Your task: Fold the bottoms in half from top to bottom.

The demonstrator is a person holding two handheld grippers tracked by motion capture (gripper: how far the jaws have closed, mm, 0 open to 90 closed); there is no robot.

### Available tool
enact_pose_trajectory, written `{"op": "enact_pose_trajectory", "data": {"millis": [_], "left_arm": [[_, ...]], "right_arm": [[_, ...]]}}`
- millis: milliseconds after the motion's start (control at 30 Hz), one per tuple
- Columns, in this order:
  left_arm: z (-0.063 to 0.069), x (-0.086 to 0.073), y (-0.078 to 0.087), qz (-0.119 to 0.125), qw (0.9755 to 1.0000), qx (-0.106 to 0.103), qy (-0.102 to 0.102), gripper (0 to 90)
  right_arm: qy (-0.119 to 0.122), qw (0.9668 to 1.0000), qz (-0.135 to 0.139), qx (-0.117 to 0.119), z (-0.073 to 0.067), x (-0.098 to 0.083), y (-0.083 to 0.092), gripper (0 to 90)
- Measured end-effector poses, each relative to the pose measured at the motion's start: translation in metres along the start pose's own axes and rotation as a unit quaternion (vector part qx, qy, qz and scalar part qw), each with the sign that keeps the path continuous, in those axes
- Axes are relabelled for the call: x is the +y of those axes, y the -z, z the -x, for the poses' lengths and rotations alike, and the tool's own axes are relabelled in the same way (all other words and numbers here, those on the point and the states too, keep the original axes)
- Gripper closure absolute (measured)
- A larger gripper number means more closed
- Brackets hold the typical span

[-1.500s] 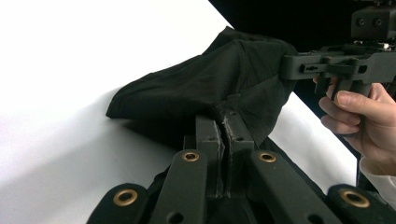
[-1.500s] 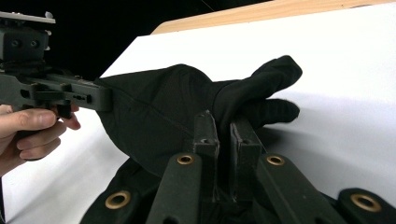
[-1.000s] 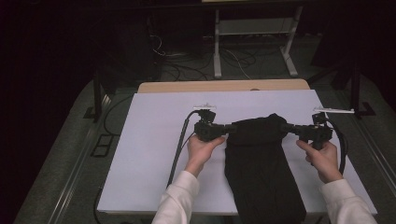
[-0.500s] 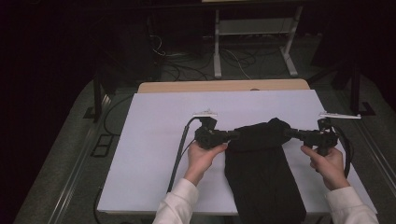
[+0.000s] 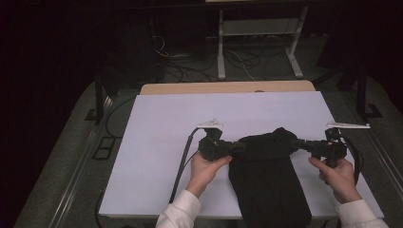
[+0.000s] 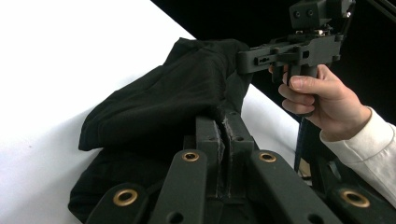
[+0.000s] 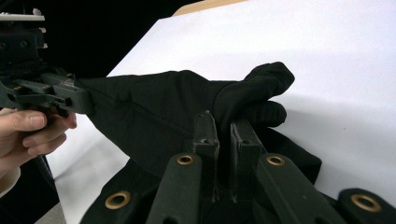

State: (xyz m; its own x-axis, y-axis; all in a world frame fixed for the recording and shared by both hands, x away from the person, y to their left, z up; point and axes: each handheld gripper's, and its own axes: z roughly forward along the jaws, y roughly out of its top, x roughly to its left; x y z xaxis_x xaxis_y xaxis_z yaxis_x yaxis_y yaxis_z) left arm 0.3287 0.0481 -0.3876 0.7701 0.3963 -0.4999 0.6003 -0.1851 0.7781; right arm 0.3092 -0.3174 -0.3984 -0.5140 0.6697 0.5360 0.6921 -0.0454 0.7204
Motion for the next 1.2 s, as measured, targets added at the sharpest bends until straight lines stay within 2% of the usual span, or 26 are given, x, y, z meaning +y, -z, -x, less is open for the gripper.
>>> {"op": "enact_pose_trajectory", "data": {"millis": [233, 600, 767, 1033, 1200], "left_arm": [[0.008, -0.005, 0.004, -0.011, 0.9999, -0.002, -0.012, 86.3], [0.013, -0.024, 0.010, -0.028, 0.9994, -0.009, -0.019, 86.3], [0.015, -0.030, 0.010, -0.030, 0.9992, -0.018, -0.018, 86.2], [0.020, -0.042, 0.009, -0.046, 0.9982, -0.022, -0.031, 86.3], [0.018, -0.053, 0.006, -0.058, 0.9977, -0.023, -0.024, 86.3]], "right_arm": [[0.010, 0.9999, -0.009, 0.005, -0.008, -0.007, 0.005, 82.5], [0.022, 0.9992, -0.031, 0.013, -0.016, -0.019, 0.009, 82.3], [0.024, 0.9987, -0.041, 0.016, -0.015, -0.025, 0.009, 82.3], [0.024, 0.9977, -0.062, 0.015, -0.015, -0.036, 0.011, 82.1], [0.019, 0.9965, -0.080, 0.014, -0.013, -0.042, 0.010, 82.1]]}}
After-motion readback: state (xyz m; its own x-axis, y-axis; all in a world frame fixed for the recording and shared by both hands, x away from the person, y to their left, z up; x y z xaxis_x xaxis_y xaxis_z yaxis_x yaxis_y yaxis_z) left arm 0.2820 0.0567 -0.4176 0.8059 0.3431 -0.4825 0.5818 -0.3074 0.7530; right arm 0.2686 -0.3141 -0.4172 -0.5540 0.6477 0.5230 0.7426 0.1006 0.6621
